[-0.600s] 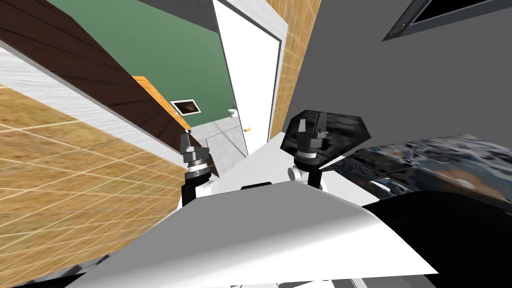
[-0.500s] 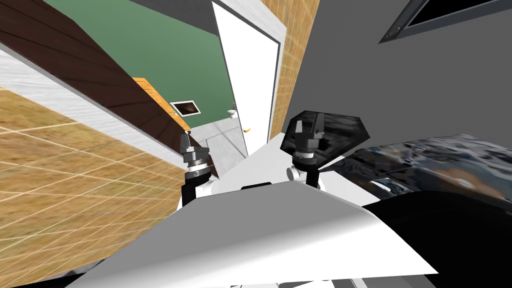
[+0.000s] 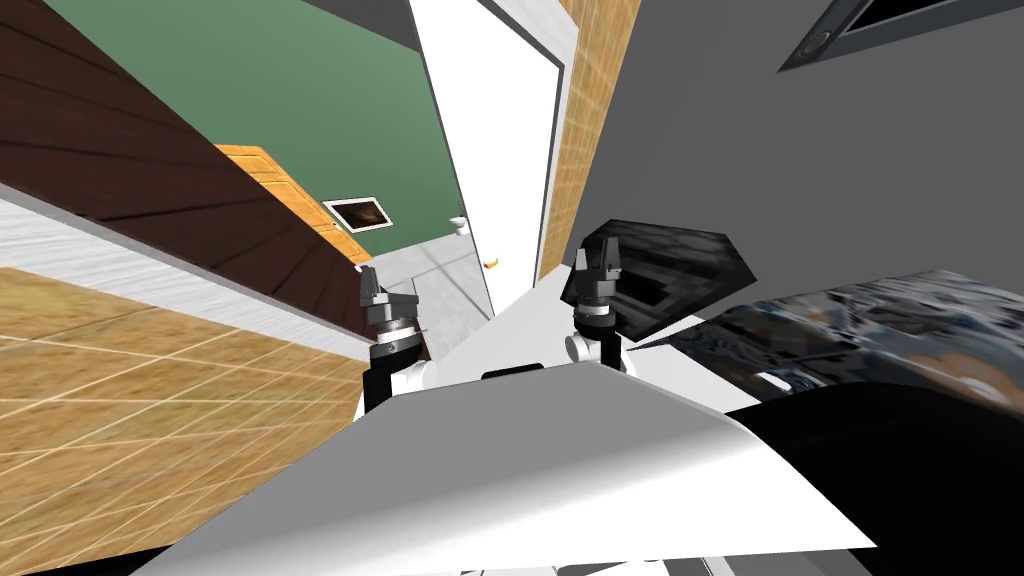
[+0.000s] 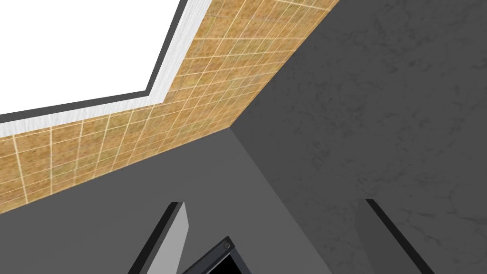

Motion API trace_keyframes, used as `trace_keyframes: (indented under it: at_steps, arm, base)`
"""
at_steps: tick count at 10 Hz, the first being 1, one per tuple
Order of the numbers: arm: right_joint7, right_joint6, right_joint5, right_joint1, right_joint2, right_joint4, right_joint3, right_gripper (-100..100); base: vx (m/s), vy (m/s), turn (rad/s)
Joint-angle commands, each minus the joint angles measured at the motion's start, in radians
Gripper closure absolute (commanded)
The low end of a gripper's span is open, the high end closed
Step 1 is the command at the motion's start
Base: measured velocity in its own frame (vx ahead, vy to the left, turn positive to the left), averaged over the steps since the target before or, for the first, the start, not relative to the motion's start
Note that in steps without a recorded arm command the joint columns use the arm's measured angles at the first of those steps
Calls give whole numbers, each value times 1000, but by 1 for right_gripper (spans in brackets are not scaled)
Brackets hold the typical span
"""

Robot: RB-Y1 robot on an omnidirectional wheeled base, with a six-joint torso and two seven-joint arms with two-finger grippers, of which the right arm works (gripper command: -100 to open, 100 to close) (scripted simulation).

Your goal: Push the door open

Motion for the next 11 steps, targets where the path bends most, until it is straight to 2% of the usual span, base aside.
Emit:
trace_keyframes:
  at_steps: [1, 11]
  arm:
    - [-7, -2, -2, -16, -8, 39, 25, -100]
    - [-38, -19, -8, -88, -42, 238, 161, -100]
  base:
    - [119, -15, -55]
    - [103, 2, -49]
